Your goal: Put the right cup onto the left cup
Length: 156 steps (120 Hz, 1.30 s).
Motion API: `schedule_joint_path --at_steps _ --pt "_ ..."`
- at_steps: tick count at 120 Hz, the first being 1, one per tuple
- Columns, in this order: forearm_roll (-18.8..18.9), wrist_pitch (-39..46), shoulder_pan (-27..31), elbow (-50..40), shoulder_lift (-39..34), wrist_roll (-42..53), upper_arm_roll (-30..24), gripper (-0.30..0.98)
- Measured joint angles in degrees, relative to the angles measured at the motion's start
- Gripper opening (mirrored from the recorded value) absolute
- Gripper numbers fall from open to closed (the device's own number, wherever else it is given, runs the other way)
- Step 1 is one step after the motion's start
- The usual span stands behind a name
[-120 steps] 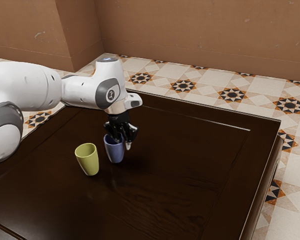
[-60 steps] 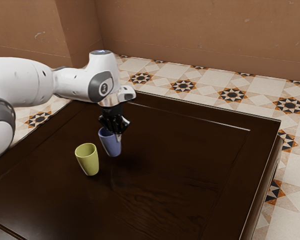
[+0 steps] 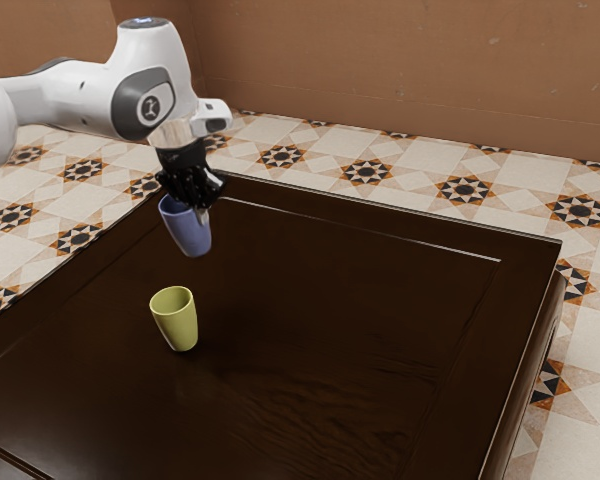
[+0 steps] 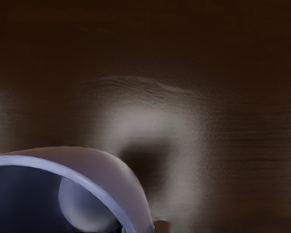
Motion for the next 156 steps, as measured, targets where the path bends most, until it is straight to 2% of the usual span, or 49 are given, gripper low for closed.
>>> schedule_joint_path --at_steps 49,156 --pt "3.2 -0.2 0.2 -15.6 -11.6 -3.8 0.1 -0.1" --pt "2.8 6.3 0.9 -16.6 -5.4 -9.7 0.0 -0.1"
